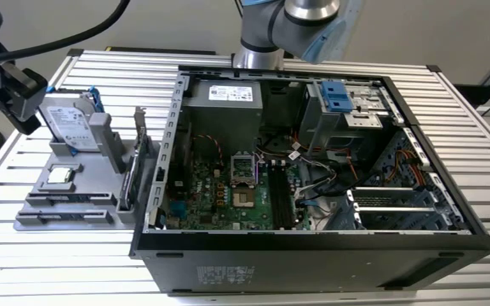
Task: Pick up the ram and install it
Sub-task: 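Pick up the ram and move it above insertion slot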
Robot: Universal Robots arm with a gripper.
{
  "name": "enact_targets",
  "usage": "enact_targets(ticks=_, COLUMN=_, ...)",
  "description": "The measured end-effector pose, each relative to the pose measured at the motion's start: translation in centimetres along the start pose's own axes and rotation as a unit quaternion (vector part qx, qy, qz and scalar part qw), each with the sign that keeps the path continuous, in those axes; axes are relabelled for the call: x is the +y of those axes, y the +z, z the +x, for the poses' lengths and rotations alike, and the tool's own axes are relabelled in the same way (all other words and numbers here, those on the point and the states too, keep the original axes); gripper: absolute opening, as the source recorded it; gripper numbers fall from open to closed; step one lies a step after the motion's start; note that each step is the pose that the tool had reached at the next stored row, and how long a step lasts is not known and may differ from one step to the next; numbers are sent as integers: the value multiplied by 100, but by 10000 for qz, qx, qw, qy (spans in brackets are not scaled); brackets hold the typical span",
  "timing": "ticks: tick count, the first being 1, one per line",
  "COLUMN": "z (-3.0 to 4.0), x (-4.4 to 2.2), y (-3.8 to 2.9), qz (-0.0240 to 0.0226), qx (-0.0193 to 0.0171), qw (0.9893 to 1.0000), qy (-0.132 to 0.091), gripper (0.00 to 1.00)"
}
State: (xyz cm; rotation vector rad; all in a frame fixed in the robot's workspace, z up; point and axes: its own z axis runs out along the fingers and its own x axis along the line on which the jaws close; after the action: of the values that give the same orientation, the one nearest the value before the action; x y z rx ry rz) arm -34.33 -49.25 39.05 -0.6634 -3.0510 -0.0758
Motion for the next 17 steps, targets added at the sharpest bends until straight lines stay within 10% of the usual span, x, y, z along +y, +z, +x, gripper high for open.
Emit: enact_targets(ticks=17, z=10, x=-12, y=0, qz=-14, qx=-21, qw=9988, qy=479, gripper=0)
